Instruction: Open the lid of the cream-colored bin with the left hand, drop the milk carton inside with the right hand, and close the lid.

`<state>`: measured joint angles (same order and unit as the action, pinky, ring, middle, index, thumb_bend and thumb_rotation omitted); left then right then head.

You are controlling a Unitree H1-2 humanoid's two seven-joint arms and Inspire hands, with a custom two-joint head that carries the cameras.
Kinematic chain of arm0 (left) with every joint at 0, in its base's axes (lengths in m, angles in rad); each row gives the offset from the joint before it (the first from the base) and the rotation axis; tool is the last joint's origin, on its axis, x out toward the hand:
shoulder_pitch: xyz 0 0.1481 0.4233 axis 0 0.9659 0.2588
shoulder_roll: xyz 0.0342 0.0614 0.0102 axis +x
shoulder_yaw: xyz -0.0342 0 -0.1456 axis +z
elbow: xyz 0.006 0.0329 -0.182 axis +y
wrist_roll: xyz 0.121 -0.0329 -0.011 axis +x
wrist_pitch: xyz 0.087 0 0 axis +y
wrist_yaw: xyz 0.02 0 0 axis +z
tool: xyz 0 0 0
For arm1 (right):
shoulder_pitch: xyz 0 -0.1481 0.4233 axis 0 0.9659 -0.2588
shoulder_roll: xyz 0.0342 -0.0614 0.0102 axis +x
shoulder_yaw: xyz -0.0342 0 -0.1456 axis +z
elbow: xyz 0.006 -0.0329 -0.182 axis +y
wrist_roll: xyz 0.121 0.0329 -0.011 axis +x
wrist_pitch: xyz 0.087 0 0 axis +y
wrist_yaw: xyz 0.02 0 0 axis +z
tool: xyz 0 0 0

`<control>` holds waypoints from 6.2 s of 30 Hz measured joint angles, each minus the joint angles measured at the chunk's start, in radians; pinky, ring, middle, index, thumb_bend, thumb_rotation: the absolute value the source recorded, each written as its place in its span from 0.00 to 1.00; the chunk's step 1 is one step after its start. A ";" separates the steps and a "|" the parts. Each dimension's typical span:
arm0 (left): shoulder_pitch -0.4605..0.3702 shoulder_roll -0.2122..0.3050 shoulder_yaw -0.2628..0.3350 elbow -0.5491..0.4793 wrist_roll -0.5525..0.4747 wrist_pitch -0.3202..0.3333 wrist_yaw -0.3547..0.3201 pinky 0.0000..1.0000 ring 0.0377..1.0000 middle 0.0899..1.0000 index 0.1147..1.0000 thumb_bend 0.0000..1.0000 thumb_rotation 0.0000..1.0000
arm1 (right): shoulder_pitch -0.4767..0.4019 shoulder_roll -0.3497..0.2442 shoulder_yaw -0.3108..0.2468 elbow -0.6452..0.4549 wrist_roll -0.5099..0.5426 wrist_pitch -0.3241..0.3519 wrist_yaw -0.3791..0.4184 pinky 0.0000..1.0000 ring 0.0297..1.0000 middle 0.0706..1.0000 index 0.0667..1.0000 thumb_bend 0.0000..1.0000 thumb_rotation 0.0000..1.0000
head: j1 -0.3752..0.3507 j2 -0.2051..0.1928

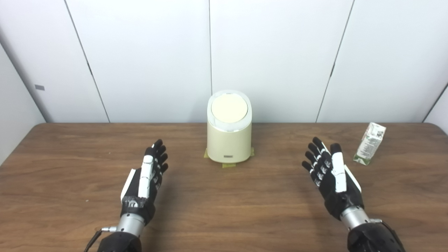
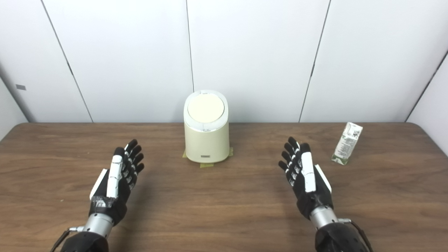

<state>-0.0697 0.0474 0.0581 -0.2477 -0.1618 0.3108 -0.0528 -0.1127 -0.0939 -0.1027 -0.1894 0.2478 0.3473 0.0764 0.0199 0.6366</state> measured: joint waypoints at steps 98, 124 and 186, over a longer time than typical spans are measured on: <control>-1.010 0.180 -0.741 0.867 1.082 -0.093 -0.072 1.00 0.98 0.96 0.95 0.98 0.00 | 0.023 -0.013 -0.002 -0.006 0.006 -0.022 0.025 0.89 0.93 0.95 0.97 0.70 0.98 | 0.069 -0.002; -0.865 0.182 -0.304 0.374 0.888 0.143 -0.221 0.64 0.77 0.81 0.77 0.62 0.17 | 0.021 -0.018 -0.003 0.015 0.007 -0.039 0.027 0.91 0.94 0.95 0.97 0.72 0.97 | 0.052 -0.018; -0.024 -0.087 0.036 -0.075 0.082 0.142 0.000 0.98 0.97 0.97 0.97 0.50 1.00 | 0.005 -0.206 -0.240 0.162 -0.212 -0.240 -0.160 0.72 0.82 0.87 0.83 0.97 0.16 | -0.248 -0.046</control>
<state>-0.0937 -0.0399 0.0938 -0.3232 -0.0796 0.4531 -0.0529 -0.1075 -0.2998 -0.3430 -0.0271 0.0355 0.1071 -0.0837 -0.2285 0.5906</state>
